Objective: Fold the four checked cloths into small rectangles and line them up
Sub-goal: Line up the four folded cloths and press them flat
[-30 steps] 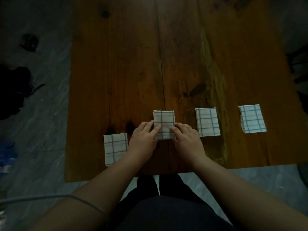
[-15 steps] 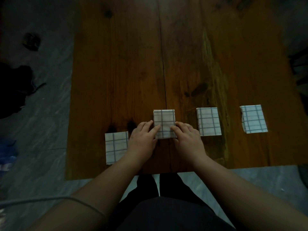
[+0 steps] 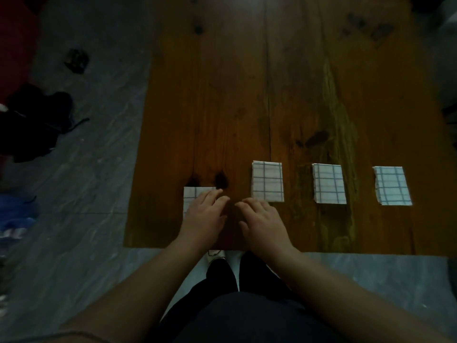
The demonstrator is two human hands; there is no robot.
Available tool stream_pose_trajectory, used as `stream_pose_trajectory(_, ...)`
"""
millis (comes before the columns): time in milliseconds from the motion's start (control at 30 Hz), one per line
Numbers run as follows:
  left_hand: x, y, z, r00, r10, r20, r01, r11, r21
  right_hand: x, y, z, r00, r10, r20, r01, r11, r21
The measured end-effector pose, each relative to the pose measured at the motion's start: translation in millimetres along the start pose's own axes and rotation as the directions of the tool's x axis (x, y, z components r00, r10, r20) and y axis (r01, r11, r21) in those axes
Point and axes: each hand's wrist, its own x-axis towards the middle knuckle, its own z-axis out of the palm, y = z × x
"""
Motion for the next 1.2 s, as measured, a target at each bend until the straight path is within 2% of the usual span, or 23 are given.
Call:
stream_pose_trajectory(200, -40, -48, -5, 0.994, -0.101, -0.037, 0.102, 0.995, 0.015, 3, -38, 22, 0.997, -0.068, 0.033, 0.069, 0.997, -0.026)
stream_pose_trajectory(433, -57, -74, -4, 0.986, -0.167, 0.004, 0.167, 0.986, 0.019, 13, -58, 31, 0.994, -0.067, 0.088, 0.075, 0.993, -0.090)
stream_pose_trajectory(733, -48, -86, -3, 0.992, -0.123, 0.001, 0.123, 0.992, 0.025, 25, -56, 34, 0.995, -0.059, 0.082, 0.073, 0.982, -0.175)
stream_pose_trajectory(1200, 6, -90, -20, 0.998, -0.061, 0.001, 0.061, 0.994, 0.086, 59, -46, 18, 0.999, -0.028, 0.040, 0.034, 0.987, -0.160)
